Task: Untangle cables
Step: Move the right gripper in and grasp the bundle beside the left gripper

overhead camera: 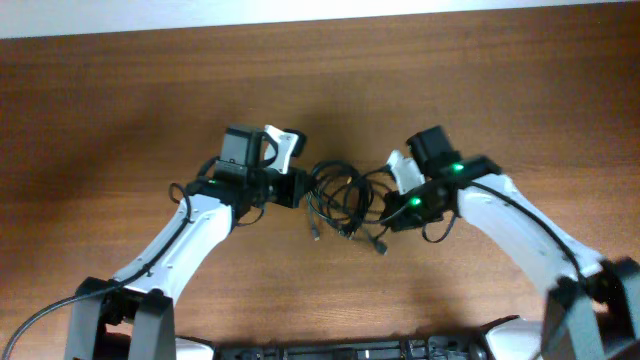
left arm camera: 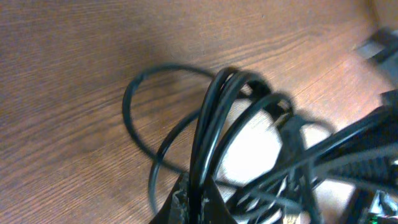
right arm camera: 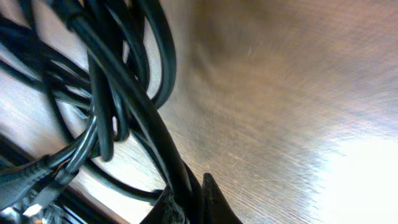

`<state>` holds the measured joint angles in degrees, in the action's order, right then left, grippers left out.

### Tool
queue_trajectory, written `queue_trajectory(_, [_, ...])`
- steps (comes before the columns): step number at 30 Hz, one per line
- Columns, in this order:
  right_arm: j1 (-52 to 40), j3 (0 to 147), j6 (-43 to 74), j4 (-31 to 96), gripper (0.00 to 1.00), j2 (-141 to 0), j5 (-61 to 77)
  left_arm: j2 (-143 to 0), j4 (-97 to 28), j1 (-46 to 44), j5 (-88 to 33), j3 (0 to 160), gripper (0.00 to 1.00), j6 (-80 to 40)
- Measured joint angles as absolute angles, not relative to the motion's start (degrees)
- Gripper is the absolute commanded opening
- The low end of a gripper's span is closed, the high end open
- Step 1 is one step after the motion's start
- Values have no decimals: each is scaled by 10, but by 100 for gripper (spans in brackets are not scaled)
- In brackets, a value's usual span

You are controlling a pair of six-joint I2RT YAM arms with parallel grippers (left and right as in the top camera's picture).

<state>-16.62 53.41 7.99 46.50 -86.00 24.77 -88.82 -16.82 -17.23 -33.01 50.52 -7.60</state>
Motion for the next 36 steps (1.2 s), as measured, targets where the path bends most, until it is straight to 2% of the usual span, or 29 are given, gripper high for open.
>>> queue_trajectory(2, [-128,536,89,471,17,-817,242,-888,-185,-152,-350,506,0,-82])
queue_trajectory(3, [-101,535,96,483,19,-810,222,-888,-199,-136,-331,506,0,-82])
queue_trajectory(5, [-72,535,106,491,31,-810,199,-888,-206,-116,-307,506,0,-82])
queue_trajectory(7, [-68,535,110,496,32,-810,189,-888,-207,-115,-292,506,0,-82])
queue_trajectory(8, [-68,535,110,498,38,-810,188,-888,-207,-115,-289,506,0,-82])
queue_trajectory(10, [-68,535,112,500,44,-810,187,-888,-208,-115,-287,506,0,-82])
queue_trajectory(12, [-68,535,114,499,44,-810,191,-888,-215,-115,-284,506,30,-82])
queue_trajectory(13, [-68,535,115,499,44,-810,192,-888,-216,-115,-283,506,42,-84])
queue_trajectory(15, [-68,535,116,498,44,-810,193,-888,-217,-120,-266,506,53,-84])
queue_trajectory(17, [-68,535,116,498,44,-810,194,-888,-217,-131,-237,506,72,-86])
queue_trajectory(19, [-68,535,116,497,45,-810,194,-888,-217,-147,-204,506,79,-86])
queue_trajectory(20, [-68,535,116,497,45,-810,194,-888,-216,-155,-187,506,79,-86])
queue_trajectory(24, [-68,535,116,497,45,-810,194,-888,-217,-170,-123,505,75,-84])
queue_trajectory(29, [-68,535,116,497,45,-810,194,-890,-208,-170,-100,505,69,-84])
queue_trajectory(30, [-68,535,116,497,45,-810,194,-902,-194,-170,-103,505,64,-84])
queue_trajectory(33, [-68,535,116,497,45,-810,194,-955,-164,-170,-121,504,40,-83])
queue_trajectory(35, [-68,535,116,497,44,-810,195,-990,-162,-171,-129,503,16,-83])
queue_trajectory(36, [-68,535,116,497,45,-810,195,-997,-161,-171,-134,503,9,-83])
